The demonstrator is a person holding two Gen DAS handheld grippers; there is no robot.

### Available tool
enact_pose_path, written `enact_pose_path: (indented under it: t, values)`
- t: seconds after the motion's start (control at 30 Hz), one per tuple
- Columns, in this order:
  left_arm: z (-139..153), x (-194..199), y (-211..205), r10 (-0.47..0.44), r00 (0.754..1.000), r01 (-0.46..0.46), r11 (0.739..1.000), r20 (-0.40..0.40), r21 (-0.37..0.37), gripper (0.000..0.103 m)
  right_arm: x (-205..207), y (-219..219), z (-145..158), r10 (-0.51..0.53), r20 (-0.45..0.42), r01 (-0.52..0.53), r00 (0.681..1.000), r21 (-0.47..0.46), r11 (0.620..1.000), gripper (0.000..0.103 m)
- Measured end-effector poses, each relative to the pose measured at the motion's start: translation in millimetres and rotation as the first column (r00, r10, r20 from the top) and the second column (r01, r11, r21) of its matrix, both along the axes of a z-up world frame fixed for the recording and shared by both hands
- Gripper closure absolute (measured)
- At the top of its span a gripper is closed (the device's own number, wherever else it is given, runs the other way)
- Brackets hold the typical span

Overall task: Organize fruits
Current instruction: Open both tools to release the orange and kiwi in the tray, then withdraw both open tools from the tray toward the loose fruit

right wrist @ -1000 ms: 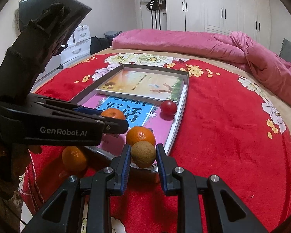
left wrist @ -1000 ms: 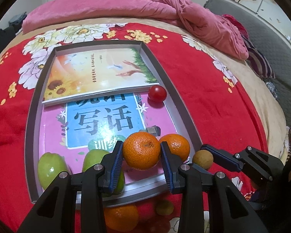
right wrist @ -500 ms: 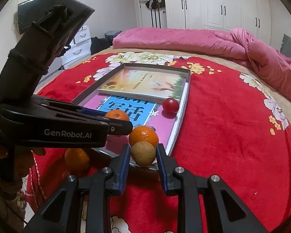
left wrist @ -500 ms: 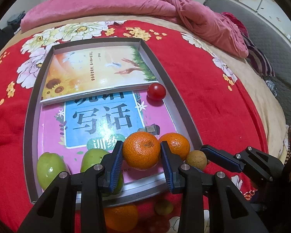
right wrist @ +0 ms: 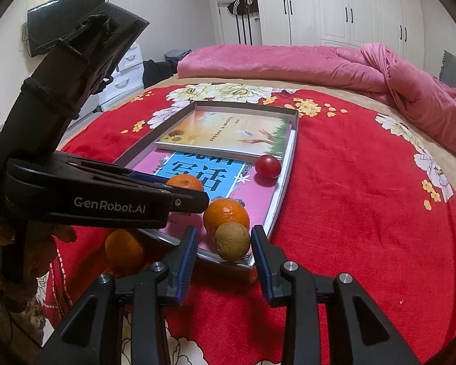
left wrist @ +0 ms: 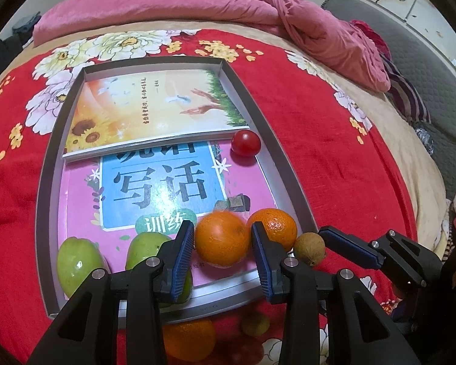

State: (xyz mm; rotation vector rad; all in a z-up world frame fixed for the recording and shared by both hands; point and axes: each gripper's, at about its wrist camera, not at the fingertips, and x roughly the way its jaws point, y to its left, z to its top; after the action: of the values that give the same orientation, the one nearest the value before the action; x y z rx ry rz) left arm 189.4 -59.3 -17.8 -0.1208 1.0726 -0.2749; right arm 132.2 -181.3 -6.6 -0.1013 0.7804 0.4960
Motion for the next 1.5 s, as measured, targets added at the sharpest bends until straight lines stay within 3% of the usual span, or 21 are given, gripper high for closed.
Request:
enact_pose_path:
  t: [0.37,0.63,0.87,1.03,1.2,1.33,1.5]
  values:
    - [1.5,-1.9,-0.4,-0.002,1.0,0.002,1.0,-0.001,-0.01,0.058,-1.0,-0.6,2.0,-0.002,0.015,0.001,1.0,0.009,1.0,0.063]
    - [6.5,-7.4,0.8,0.001,1.0,-0.001,1.0,0.007,-0.008,0.051,-2.0,-4.7,8.1,-0.035,0.048,0.034,0.998,0.014,0.999,0.048]
    - [11.2,-11.8,8.5,0.015,1.0,-0.015,0.999,0.007,-0.035,0.047,-1.9,-6.4,9.7,-0.05,0.057,0.049,0.997,0.008,0.999,0.048]
    - [15.7,-14.7,12.2,0.025,1.0,-0.024,0.999,0.014,-0.037,0.044,-3.9,-6.7,12.5,-0.058,0.075,0.057,0.995,0.008,0.998,0.038]
    - [18.7,-17.3,16.2,0.035,0.999,-0.034,0.998,0.017,-0.046,0.043,-3.7,-9.3,14.5,-0.075,0.084,0.075,0.994,0.012,0.997,0.036]
    - [21.3,-19.5,19.5,0.048,0.999,-0.046,0.997,0.019,-0.058,0.032,-3.2,-11.2,15.8,-0.088,0.088,0.087,0.992,0.017,0.996,0.031]
    - [24.5,-21.6,22.1,0.059,0.998,-0.058,0.997,0.025,-0.05,0.03,-2.9,-13.7,17.9,-0.103,0.096,0.102,0.99,0.023,0.995,0.029]
